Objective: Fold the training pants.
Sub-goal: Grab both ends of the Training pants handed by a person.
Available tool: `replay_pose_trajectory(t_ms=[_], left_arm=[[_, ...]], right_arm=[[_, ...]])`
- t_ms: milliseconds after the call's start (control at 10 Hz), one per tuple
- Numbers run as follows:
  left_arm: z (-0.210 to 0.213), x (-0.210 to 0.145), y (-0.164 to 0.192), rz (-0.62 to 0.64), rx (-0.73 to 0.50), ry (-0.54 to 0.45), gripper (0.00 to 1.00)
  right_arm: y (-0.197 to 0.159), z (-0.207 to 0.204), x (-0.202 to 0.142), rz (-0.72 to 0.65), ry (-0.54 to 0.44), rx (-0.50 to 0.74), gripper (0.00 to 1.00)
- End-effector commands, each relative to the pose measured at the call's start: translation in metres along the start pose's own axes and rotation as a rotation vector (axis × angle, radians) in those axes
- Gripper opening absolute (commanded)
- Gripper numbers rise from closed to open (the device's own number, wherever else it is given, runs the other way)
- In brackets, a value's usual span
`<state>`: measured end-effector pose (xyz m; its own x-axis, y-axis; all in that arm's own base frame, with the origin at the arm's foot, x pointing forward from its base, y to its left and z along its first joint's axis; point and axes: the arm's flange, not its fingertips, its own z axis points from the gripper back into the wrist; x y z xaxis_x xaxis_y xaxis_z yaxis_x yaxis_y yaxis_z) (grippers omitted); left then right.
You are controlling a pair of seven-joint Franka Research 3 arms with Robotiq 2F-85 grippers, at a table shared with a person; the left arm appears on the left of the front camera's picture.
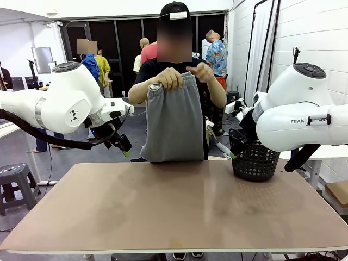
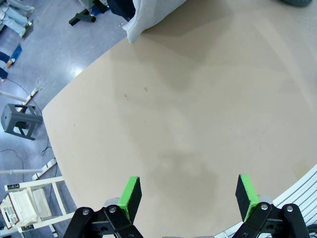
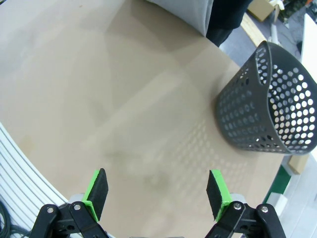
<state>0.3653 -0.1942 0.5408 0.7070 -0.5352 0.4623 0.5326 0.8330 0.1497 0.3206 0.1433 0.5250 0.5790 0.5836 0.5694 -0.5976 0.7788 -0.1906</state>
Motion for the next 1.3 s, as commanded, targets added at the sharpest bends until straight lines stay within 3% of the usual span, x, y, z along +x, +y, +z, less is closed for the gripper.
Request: replay_pose_trajectory(t_ms=[0,1200], left_arm=[[0.0008,-0.0006,0.0003,-0.006,-0.001,-0.009,1.00],[0.0008,-0.0006,0.0003,-0.006,-0.001,-0.009,1.00]], right_arm=[[0.0004,-0.0002,0.0013,0.000,-0.009,-0.002,1.00],[0.0004,-0.0002,0.0013,0.000,-0.009,-0.002,1.00]])
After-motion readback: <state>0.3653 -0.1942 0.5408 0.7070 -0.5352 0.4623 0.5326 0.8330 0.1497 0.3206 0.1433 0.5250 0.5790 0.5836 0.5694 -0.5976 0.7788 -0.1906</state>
